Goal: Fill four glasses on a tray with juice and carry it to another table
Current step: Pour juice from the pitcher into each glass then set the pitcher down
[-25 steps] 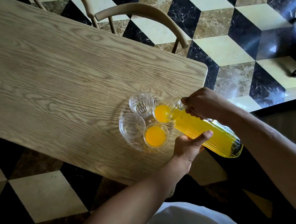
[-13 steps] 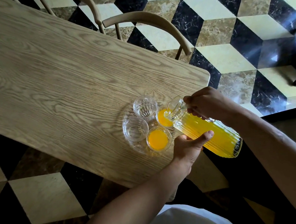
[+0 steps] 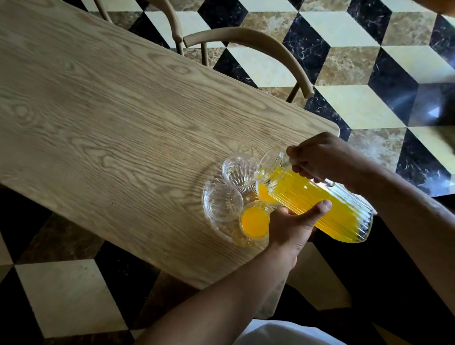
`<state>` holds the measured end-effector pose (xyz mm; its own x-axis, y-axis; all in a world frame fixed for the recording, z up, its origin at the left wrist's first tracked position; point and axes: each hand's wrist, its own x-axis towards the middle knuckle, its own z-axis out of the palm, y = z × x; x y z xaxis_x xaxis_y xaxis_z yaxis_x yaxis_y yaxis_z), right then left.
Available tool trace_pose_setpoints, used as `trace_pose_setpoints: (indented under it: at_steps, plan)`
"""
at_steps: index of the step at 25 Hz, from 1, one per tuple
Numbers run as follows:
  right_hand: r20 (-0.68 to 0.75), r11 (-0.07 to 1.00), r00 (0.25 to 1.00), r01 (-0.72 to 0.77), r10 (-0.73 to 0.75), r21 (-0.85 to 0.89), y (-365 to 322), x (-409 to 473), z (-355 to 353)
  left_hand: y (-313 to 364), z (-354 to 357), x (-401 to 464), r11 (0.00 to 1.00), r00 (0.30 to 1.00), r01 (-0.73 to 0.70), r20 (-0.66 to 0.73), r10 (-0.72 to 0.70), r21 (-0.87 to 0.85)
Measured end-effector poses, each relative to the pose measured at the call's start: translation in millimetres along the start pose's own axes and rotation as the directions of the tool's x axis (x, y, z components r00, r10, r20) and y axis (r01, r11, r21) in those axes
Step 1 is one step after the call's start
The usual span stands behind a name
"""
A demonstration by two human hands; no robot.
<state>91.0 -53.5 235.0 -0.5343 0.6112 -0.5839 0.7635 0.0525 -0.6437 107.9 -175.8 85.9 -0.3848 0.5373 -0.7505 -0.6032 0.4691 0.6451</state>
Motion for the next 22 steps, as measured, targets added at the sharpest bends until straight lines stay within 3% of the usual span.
trace_pose_setpoints:
  at_steps: [22]
  plan:
    - [0.030,0.995,0.999,-0.043,0.046,-0.093,-22.8,25.6,18.5,18.0,-18.5,1.0,0.989,0.996,0.078,0.062,-0.070,-0.126]
